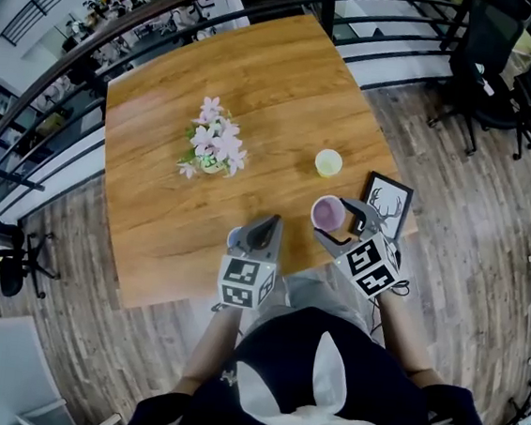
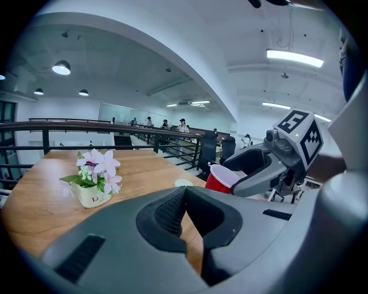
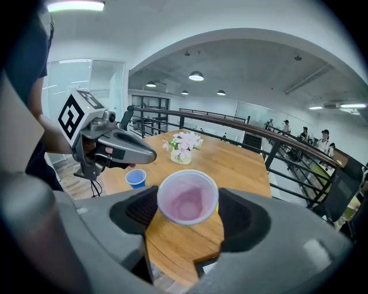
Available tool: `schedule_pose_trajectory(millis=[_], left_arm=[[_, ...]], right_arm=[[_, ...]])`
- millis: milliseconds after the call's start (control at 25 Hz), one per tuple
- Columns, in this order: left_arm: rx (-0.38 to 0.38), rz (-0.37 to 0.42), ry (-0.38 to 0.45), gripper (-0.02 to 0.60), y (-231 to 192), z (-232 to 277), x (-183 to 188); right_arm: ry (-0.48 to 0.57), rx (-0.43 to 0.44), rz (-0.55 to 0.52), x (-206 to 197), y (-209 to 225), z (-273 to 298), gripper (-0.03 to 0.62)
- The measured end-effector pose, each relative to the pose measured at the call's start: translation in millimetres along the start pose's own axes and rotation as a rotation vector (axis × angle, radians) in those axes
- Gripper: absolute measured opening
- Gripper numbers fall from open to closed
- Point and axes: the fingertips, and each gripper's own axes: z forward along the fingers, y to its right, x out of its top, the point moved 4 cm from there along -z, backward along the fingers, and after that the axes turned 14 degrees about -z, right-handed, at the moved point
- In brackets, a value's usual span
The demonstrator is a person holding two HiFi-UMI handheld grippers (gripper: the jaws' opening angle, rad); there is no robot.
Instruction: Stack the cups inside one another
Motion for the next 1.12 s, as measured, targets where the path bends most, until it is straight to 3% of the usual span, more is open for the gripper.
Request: schedule_pose_trajectory(millis=[600, 1120], left_arm=[[-0.057, 0.005, -0.019, 0.017, -2, 29, 17], [-0.095, 0.01, -0.057, 0.017, -17, 59, 22]], right_arm=[[0.013, -0.007, 0.02, 11, 33, 19, 0.325], [0.009, -0.063, 0.071, 14, 81, 44, 0.325]])
